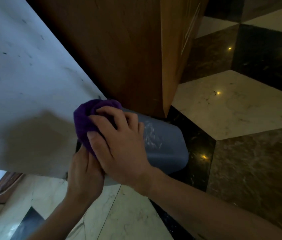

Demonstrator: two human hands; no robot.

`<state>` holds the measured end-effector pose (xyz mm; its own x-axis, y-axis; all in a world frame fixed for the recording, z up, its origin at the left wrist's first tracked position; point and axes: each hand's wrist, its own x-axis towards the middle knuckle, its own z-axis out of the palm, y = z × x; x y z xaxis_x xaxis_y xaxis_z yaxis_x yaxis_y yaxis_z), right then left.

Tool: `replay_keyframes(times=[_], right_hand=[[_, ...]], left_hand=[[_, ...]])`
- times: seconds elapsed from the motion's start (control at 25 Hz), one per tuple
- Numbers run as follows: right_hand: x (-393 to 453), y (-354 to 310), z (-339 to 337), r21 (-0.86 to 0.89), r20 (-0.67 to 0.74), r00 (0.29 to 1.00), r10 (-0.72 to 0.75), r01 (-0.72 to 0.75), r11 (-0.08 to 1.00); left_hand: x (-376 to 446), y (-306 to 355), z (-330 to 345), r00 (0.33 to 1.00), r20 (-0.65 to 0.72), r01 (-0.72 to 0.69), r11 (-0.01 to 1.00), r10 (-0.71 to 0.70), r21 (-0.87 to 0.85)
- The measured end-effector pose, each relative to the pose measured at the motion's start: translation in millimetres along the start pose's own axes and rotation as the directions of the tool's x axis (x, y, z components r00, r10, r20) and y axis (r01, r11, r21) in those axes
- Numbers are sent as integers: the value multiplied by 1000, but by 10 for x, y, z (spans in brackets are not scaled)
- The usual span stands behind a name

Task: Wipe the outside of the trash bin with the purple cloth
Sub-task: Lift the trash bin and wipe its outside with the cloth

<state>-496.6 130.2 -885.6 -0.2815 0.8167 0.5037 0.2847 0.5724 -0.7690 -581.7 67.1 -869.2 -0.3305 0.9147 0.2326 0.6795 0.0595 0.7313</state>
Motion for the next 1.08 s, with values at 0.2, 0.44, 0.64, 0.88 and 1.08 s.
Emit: replay_keyframes(times=[0.2,0.44,0.64,0.88,1.08], right_hand=[[138,640,39,-187,45,977,209,-197,962],[22,1506,-98,-267,123,841,527,-484,833],[-49,1914,-281,-221,133,664,736,-704,675],[-82,1264,-333,-355,63,870,489,-439,825],[-22,-31,39,33,56,998,-7,5,999]], left_hand=[[35,-18,-5,998,-59,27,999,-26,20],[54,-151,-188,986,-108,128,991,-125,26],[56,-64,-212,992,-47,119,992,-120,-27],[-157,-56,-166,994,-36,95,986,-101,-135],[-314,-32,-23,996,-59,59,983,-70,-176]])
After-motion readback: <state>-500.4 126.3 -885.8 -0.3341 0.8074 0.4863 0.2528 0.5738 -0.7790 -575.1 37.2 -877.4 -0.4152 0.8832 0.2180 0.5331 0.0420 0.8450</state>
